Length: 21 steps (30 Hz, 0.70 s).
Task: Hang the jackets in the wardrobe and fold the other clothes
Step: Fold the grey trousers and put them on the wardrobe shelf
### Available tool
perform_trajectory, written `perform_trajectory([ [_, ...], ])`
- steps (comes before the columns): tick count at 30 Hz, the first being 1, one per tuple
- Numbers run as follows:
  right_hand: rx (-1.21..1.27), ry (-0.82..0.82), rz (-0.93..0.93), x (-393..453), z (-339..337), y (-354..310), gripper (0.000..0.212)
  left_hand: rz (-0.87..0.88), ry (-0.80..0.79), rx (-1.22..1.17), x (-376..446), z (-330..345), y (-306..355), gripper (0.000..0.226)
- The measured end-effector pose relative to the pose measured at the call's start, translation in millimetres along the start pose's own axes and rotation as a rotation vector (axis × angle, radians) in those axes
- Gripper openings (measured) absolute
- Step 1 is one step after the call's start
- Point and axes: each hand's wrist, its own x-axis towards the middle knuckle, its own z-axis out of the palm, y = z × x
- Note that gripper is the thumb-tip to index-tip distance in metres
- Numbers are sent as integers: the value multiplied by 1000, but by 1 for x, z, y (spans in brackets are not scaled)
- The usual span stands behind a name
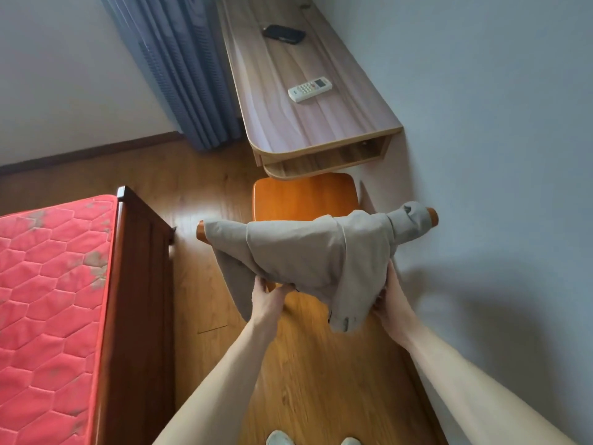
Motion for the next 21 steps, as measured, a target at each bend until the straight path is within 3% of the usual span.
perform_trajectory([
  [3, 46, -72, 39, -1, -6, 1, 47, 8, -8, -22, 7, -4, 1, 50],
  [7, 193, -85, 199, -15, -15, 16, 56, -7, -51, 35, -14, -18, -11, 28],
  [12, 445, -110, 374, -62, -15, 13, 50, -90, -26, -16, -55, -45, -26, 29],
  [17, 519, 14, 326, -109, -17, 3, 45, -141, 47, -132, -103, -69, -6, 24],
  [21, 336, 149, 161, -134, -27, -4, 59, -117, 96, -173, -133, -97, 21, 16],
])
